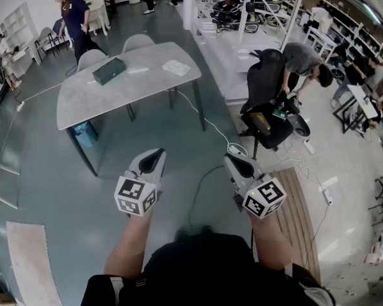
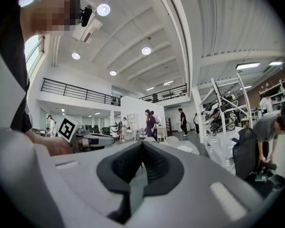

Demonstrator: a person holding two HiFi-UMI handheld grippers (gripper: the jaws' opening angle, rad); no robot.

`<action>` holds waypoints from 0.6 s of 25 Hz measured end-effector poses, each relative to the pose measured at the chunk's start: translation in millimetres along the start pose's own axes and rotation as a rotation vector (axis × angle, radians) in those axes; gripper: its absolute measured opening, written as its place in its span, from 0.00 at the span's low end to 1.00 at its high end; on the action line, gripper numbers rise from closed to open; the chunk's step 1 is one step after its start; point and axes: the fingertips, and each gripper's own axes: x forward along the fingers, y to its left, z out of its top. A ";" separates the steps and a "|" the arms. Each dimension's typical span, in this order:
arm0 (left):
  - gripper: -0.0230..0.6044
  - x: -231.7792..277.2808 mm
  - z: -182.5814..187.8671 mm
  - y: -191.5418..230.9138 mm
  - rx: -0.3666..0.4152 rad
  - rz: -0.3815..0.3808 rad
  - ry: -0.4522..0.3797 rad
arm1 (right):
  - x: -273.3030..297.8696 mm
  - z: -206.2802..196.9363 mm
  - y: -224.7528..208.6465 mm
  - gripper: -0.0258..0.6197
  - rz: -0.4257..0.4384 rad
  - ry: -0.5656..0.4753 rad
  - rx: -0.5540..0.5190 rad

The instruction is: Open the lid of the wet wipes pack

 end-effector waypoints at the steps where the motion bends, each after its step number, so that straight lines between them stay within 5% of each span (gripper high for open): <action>1: 0.07 1.2 1.2 2.1 -0.005 0.004 -0.001 | 0.3 -2.6 -1.8 0.04 -0.002 0.005 0.007; 15: 0.07 26.9 -1.9 -18.4 -0.034 0.011 0.038 | -14.4 -8.4 -29.4 0.04 0.030 0.038 0.020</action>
